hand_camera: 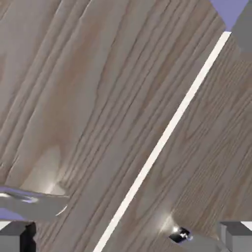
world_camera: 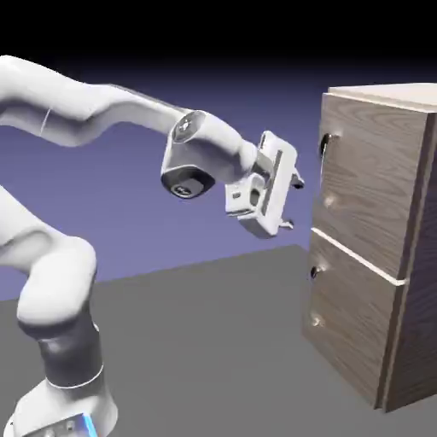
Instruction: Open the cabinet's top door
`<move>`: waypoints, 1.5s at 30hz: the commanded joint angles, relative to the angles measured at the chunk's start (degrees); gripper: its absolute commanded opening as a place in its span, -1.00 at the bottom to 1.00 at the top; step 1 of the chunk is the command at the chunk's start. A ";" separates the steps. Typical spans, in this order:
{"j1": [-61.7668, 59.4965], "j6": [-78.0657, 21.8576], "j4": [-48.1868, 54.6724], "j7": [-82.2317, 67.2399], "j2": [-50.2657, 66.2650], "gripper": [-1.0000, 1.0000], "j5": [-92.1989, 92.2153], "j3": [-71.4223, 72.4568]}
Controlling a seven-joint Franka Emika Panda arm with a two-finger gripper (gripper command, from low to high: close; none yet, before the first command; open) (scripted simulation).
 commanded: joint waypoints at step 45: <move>-37.99 -12.83 13.62 33.34 -7.96 1.00 105.56 36.10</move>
